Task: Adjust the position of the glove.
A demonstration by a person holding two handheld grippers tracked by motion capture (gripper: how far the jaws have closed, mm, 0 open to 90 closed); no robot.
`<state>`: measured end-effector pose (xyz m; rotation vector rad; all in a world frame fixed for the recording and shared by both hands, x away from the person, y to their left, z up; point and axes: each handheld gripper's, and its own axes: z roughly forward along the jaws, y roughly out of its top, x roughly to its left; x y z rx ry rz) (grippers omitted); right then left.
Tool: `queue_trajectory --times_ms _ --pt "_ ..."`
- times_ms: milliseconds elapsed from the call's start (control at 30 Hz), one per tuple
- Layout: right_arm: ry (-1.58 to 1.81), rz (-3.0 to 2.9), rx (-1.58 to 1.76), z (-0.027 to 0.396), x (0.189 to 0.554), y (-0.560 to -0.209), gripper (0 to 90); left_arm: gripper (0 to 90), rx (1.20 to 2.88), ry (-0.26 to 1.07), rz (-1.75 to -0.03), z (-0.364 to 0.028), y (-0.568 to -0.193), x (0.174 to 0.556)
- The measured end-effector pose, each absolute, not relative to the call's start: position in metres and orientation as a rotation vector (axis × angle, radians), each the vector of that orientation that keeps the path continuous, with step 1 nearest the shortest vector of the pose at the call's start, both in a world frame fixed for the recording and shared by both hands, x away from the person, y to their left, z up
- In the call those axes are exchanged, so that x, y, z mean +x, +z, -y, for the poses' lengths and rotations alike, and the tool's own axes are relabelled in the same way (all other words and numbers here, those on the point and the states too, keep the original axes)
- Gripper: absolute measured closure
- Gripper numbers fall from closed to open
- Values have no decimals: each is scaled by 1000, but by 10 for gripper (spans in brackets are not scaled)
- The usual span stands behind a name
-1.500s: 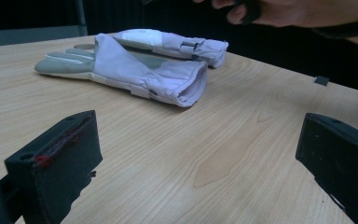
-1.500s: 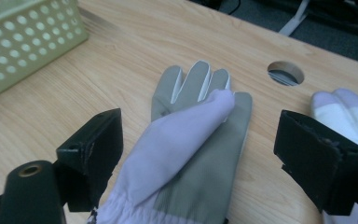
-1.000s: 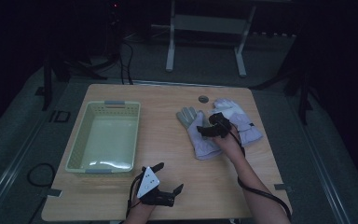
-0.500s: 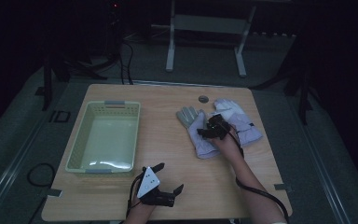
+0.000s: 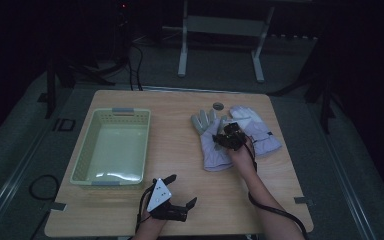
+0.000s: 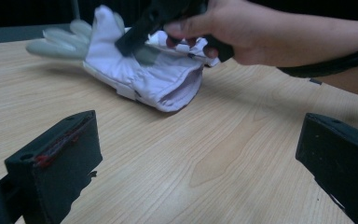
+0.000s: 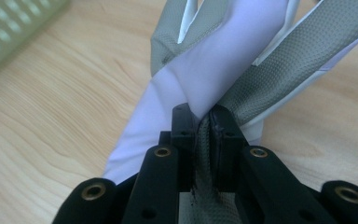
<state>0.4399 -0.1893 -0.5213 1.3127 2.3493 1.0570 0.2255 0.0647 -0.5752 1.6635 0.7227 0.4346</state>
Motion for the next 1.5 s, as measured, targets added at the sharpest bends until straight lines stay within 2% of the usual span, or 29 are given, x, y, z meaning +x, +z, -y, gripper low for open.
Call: queue_trajectory --times_ms 333,500,767,1167,1300,1500 --pt "1202 -2171 1332 177 390 -469 821 1 1655 451 -726 -65 -575 224" --pt "1236 -2130 1372 173 372 -460 820 1 1652 458 -726 -65 -575 223" --pt "1190 -2161 1421 157 360 -488 820 1 1652 469 -720 -64 -575 222" --pt "1062 -2195 1494 138 378 -531 807 1 1652 467 -715 -64 -575 222" --pt "1049 -2188 1521 140 382 -544 720 1 1653 468 -714 -64 -575 222" --pt "1039 -2197 1507 143 383 -538 623 1 1652 462 -717 -65 -575 223"
